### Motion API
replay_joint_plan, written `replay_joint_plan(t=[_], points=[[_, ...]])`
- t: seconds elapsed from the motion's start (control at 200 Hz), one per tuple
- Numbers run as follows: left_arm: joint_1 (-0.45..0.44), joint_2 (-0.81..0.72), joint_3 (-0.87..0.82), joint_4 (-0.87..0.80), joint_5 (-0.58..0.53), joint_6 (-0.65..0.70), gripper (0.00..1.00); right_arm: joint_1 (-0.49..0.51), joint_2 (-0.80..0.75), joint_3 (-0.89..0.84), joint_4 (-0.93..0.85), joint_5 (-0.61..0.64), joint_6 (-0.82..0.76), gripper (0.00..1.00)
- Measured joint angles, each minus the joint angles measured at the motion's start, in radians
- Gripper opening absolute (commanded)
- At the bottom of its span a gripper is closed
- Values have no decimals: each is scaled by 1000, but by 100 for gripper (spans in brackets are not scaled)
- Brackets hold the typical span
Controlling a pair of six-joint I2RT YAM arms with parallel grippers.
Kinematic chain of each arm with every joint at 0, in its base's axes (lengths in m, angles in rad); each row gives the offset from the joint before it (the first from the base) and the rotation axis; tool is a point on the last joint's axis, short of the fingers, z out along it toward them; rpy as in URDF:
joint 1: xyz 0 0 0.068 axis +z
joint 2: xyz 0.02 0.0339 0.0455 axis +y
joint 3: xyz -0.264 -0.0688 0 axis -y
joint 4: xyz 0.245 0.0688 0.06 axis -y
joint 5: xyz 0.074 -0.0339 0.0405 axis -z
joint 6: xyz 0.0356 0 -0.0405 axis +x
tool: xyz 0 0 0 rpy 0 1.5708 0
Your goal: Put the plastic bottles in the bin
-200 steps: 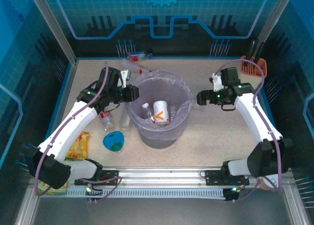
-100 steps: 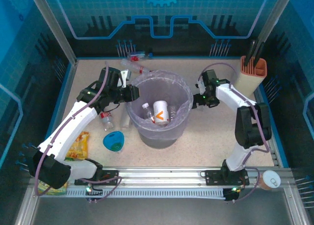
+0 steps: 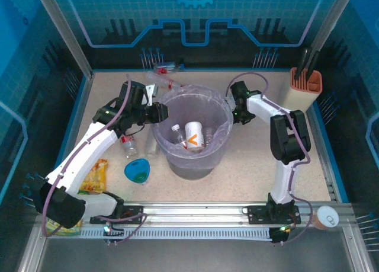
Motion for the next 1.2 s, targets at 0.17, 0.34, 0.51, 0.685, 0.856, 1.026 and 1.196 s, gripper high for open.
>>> replay_joint_plan(t=[0.17, 0.34, 0.51, 0.685, 0.856, 1.026, 1.196], points=[[0, 0, 0, 0, 0, 0, 25, 0, 30, 40, -34, -24, -14, 99], [0, 0, -2, 0, 0, 0, 25, 0, 18, 43, -94, -33, -26, 100], [0, 0, -2, 0, 0, 0, 26, -13, -48, 61, -168, -28, -120, 100], [0, 0, -2, 0, 0, 0, 26, -35, -43, 160, -191, -19, -246, 100], [0, -1, -3, 0, 0, 0, 26, -36, 58, 285, -193, -53, -372, 100], [0, -4, -3, 1, -2, 0, 26, -35, 184, 390, -222, -100, -421, 100], [0, -6, -4, -1, -11, 1, 26, -33, 225, 398, -259, -130, -431, 95]])
